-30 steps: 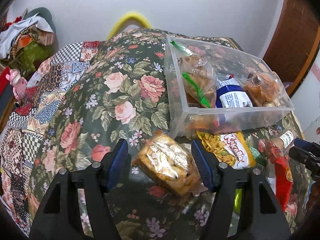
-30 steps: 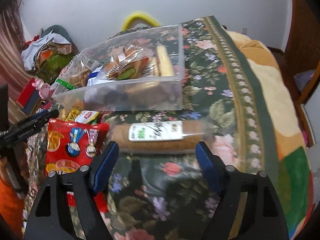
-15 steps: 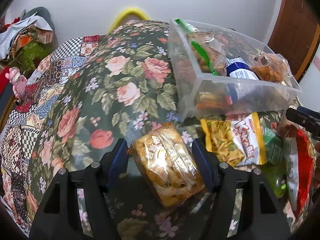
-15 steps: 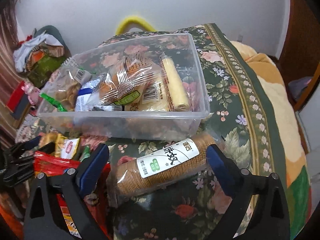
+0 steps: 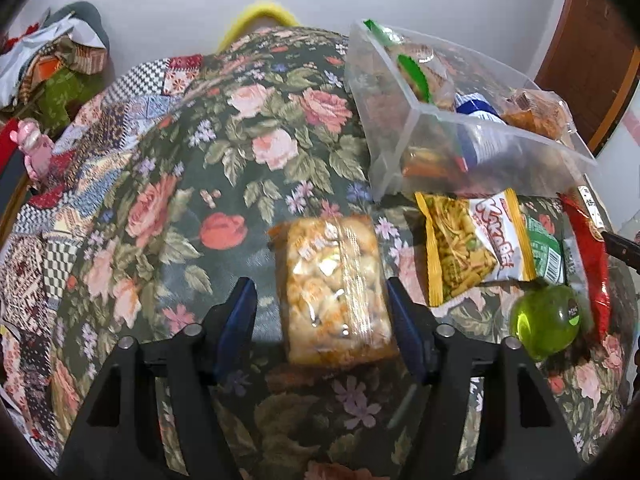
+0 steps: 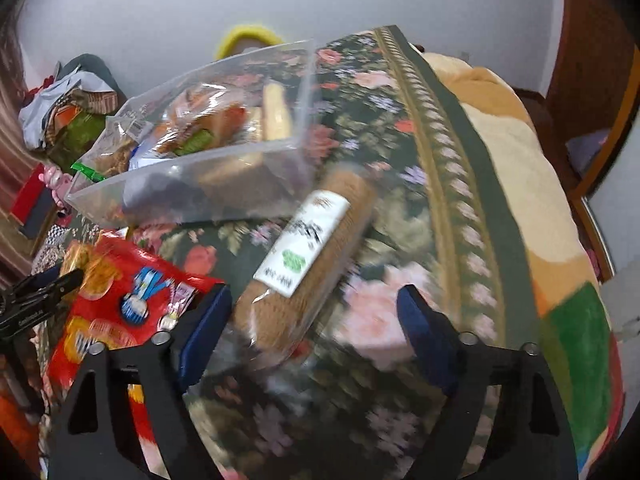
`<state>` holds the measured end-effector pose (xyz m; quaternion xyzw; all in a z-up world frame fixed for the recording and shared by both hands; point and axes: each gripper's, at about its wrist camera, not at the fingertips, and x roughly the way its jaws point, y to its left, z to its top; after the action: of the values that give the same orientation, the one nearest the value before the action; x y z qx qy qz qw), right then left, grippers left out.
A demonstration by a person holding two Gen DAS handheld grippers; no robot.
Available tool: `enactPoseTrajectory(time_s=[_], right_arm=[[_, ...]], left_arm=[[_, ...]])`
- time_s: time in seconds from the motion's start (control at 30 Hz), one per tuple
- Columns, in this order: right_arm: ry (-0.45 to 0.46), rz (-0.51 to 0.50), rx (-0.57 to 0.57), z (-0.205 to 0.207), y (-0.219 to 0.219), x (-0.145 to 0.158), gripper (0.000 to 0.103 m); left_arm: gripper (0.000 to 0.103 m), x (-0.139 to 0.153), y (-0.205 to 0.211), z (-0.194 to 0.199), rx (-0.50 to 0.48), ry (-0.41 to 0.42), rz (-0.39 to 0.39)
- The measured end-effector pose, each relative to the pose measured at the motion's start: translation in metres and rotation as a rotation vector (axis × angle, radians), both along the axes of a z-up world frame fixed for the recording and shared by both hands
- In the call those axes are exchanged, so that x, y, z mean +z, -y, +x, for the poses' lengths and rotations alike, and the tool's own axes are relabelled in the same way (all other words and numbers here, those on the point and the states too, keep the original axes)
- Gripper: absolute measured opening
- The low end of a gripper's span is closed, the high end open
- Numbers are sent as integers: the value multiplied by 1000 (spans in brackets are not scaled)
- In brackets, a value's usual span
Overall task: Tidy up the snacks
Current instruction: 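Grasp the peanut snack pack with left gripper while right grasps the cracker roll, then lower the peanut pack and cracker roll into the clear box, open both grippers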
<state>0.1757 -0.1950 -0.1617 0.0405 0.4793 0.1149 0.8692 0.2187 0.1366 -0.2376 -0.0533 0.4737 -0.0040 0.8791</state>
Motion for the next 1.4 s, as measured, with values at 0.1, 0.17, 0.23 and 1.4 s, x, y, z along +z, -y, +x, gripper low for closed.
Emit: enactPoseTrajectory(time_s=[0.1, 0.17, 0.23, 1.4], right_arm=[[-6, 14, -24, -2, 16, 2, 72], [-7, 19, -30, -4, 21, 3, 71], [-9, 21, -27, -1, 23, 4, 67], [127, -7, -20, 15, 19, 43, 31]], left_arm=[[49, -4, 2, 0, -2, -7, -3], [47, -4, 5, 0, -6, -2, -1], [45, -3, 7, 1, -20, -6, -9], [44, 85, 30, -12, -36, 150, 1]])
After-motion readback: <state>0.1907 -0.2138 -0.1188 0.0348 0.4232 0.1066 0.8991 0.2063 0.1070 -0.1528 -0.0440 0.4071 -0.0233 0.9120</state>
